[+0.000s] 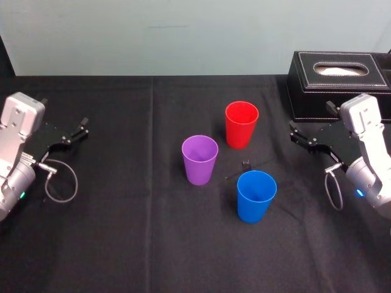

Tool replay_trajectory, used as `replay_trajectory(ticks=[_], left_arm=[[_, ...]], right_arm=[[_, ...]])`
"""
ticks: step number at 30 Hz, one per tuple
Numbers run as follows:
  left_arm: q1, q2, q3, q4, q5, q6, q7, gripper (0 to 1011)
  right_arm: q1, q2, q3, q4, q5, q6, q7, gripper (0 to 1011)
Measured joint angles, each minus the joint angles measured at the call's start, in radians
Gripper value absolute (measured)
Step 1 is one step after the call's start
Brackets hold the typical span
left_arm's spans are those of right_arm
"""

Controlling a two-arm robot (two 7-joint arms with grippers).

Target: Stack the three plastic cups sequentially using one hand.

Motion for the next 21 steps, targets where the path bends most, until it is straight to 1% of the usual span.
replay_trajectory(ticks=[21], left_arm=[[0.000, 0.000, 0.000, 0.000, 0.000, 0.000, 0.000, 1005]], right_arm=[[0.000, 0.000, 0.000, 0.000, 0.000, 0.000, 0.000, 1003]])
